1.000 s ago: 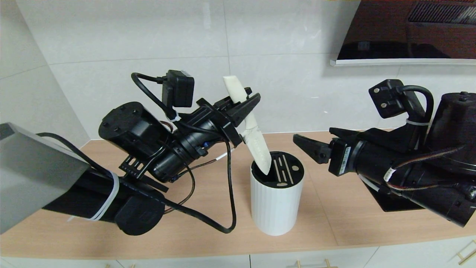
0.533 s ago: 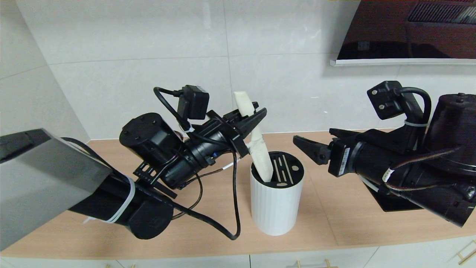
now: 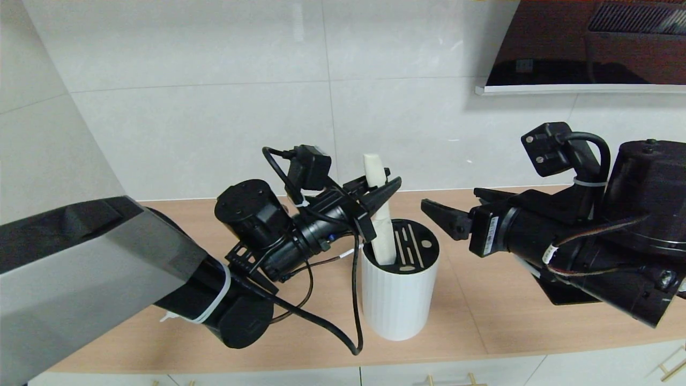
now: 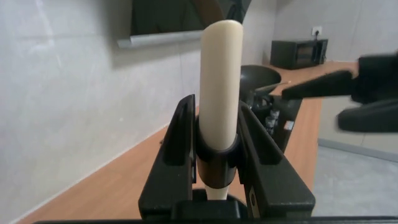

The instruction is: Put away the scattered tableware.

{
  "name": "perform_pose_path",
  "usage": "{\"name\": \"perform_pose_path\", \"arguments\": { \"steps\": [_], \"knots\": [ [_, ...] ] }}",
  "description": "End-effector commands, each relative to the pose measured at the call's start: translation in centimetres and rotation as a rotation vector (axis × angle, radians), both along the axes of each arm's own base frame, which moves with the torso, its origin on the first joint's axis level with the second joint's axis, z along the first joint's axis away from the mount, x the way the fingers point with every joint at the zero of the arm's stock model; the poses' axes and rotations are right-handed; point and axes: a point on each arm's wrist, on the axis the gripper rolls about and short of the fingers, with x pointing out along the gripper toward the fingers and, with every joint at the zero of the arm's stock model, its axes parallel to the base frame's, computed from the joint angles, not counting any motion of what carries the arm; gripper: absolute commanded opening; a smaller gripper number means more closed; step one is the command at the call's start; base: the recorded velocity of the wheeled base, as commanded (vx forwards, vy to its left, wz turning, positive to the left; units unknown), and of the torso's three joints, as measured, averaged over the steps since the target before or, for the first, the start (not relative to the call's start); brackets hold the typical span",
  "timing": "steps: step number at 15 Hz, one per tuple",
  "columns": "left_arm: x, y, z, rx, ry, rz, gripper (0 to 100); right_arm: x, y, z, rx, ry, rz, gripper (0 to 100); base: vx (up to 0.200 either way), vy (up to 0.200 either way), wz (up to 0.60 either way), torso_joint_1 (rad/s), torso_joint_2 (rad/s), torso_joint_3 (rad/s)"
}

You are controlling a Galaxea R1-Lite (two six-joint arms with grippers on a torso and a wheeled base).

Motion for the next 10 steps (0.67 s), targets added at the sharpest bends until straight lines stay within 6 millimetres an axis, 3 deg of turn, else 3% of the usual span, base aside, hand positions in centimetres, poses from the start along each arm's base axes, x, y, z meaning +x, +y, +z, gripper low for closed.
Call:
{"name": "perform_pose_path", "arguments": {
  "steps": [1,9,10],
  "knots": [
    [0.1,-0.6,-1.1,0.015,0.026,-0.009,0,0.1,0.1,-0.1,-0.002,0.003,0.000,100,0.000,0.000,0.00,0.000,0.00,0.000],
    [0.2,-1.2,-2.6,0.036,0.057,-0.018,0,0.1,0.1,-0.2,-0.003,0.004,0.000,100,0.000,0.000,0.00,0.000,0.00,0.000],
    [0.3,-1.2,-2.5,0.032,0.056,-0.016,100,0.1,0.1,-0.2,-0.004,0.005,-0.001,100,0.000,0.000,0.00,0.000,0.00,0.000]
  ]
}}
